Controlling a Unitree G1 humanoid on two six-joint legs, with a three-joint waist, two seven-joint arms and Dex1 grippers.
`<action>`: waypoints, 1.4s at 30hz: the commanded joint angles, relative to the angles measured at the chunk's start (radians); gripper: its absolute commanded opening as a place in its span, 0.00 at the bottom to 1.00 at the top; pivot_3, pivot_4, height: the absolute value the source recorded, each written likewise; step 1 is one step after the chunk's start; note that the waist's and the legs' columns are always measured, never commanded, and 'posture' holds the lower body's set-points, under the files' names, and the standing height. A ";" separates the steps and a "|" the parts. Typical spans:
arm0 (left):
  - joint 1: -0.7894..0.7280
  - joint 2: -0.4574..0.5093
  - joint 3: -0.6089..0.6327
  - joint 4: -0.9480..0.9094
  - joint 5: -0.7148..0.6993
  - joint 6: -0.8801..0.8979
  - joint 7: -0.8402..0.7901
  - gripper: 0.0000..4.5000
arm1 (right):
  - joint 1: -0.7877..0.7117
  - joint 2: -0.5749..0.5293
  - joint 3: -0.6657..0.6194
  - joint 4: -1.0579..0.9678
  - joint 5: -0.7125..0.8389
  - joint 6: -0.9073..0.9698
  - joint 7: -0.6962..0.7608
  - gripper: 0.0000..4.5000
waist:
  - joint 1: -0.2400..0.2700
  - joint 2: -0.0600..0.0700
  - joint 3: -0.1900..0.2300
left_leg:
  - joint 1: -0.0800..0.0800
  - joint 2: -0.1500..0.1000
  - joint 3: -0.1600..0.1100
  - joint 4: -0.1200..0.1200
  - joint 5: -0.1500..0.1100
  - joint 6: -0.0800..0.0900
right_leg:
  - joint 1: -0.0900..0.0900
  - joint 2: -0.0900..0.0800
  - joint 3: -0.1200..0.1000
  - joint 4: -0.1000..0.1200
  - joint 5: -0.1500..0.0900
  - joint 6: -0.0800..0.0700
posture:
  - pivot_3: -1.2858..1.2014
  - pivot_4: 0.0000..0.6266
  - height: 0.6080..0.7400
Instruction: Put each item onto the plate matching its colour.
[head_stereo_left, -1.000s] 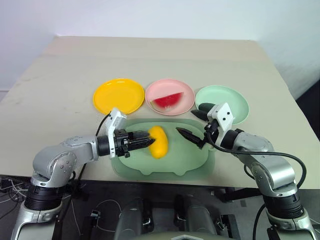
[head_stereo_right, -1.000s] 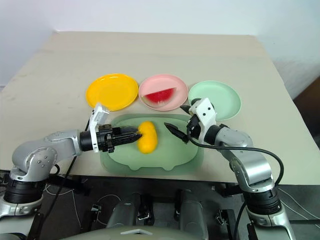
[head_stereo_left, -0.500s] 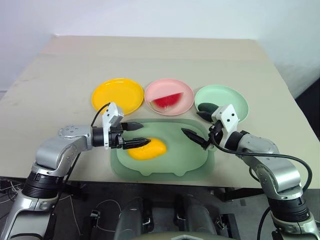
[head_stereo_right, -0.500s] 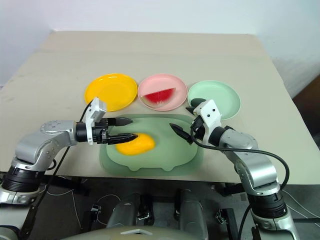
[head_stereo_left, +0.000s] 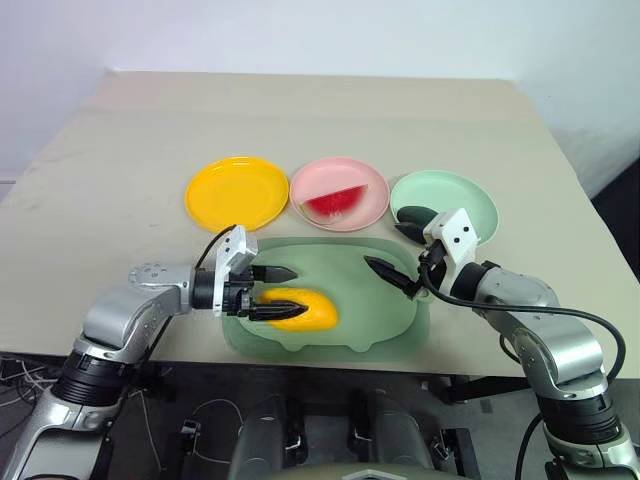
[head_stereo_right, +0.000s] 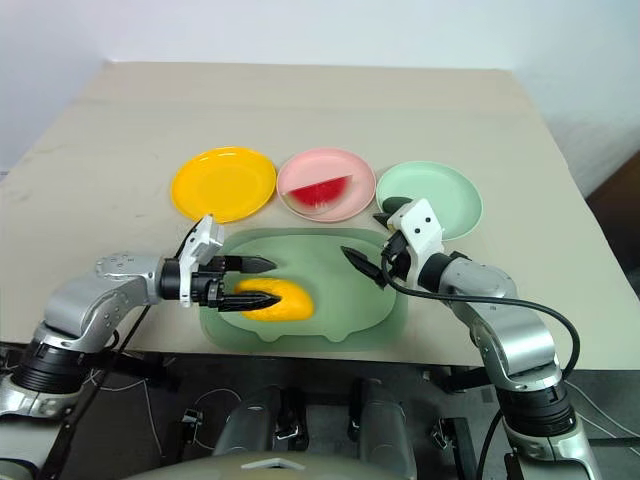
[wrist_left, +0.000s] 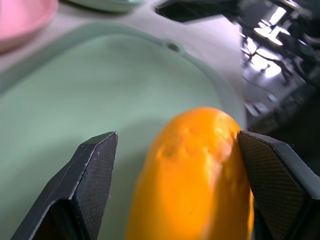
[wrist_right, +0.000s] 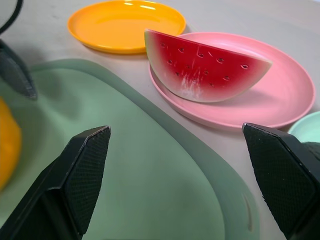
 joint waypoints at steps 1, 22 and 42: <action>0.002 0.032 -0.013 0.007 0.031 -0.016 -0.035 0.89 | -0.002 -0.017 -0.013 -0.028 -0.006 -0.003 0.000 1.00 | 0.000 0.000 0.000 | 0.000 0.000 0.000 0.000 0.000 0.000 | 0.000 0.000 0.000 0.000 0.000 0.000 | 0.52 0.24 0.67; 0.003 0.066 0.030 -0.014 -0.023 0.051 -0.094 0.71 | -0.010 -0.019 -0.005 -0.004 -0.050 -0.002 -0.016 1.00 | -0.003 0.000 0.000 | 0.000 0.000 0.000 -0.001 0.000 0.000 | 0.000 0.000 0.000 -0.001 -0.001 0.001 | 0.52 0.24 0.67; -0.369 -0.197 0.261 0.543 0.244 -0.249 0.582 0.71 | -0.059 0.025 0.035 0.046 -0.059 -0.052 -0.007 1.00 | 0.002 -0.001 0.001 | 0.000 0.000 -0.001 0.003 0.000 0.001 | 0.003 0.000 -0.002 0.001 0.004 0.001 | 0.52 0.24 0.67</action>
